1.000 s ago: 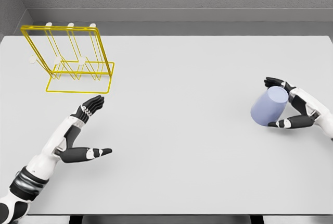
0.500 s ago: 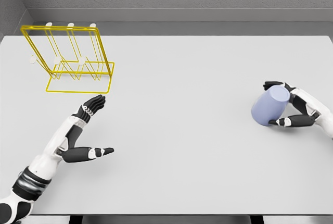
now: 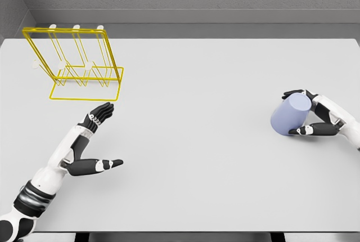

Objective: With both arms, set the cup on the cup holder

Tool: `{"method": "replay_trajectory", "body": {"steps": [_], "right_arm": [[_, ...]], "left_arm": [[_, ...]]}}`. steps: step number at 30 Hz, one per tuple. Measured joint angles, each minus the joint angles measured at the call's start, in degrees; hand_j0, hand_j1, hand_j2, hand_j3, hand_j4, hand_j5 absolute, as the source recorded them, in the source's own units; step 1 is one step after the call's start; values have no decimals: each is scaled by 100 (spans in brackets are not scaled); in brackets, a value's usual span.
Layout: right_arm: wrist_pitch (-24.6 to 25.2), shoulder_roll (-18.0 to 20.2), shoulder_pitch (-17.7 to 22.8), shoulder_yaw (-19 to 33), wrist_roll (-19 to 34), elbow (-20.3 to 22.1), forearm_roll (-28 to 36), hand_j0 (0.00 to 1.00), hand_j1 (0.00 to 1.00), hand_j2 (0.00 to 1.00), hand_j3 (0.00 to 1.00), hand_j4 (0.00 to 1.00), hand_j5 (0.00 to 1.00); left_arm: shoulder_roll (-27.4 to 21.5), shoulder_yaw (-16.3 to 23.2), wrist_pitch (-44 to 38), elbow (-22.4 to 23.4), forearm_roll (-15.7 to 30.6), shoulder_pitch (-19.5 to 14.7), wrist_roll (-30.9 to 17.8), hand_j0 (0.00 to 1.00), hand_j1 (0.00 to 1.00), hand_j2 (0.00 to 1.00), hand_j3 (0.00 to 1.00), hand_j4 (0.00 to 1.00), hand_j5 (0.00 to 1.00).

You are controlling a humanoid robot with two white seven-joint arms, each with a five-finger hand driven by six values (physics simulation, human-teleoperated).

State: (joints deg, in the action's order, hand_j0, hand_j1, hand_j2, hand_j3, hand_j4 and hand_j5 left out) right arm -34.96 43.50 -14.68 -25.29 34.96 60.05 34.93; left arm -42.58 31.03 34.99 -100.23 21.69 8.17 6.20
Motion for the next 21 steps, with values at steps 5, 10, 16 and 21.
{"method": "replay_trajectory", "body": {"steps": [5, 10, 16, 21], "right_arm": [[-8, 46, -97, -18, 3, 25, -19, 70, 70, 70, 70, 70, 70], [-10, 75, -167, -143, 3, 52, -25, 67, 67, 67, 67, 67, 67], [-12, 82, -334, -274, 4, 63, -17, 65, 65, 65, 65, 65, 65], [-12, 89, -536, -319, 3, 70, -11, 65, 65, 65, 65, 65, 65]], "left_arm": [[6, 0, 0, -8, 4, 9, -13, 100, 100, 100, 100, 100, 100], [8, -1, 0, -11, 5, 0, -6, 100, 100, 100, 100, 100, 100], [6, -33, 0, -11, 4, 44, 2, 100, 100, 100, 100, 100, 100], [3, -113, 0, -18, 6, 44, 3, 100, 100, 100, 100, 100, 100]]}}
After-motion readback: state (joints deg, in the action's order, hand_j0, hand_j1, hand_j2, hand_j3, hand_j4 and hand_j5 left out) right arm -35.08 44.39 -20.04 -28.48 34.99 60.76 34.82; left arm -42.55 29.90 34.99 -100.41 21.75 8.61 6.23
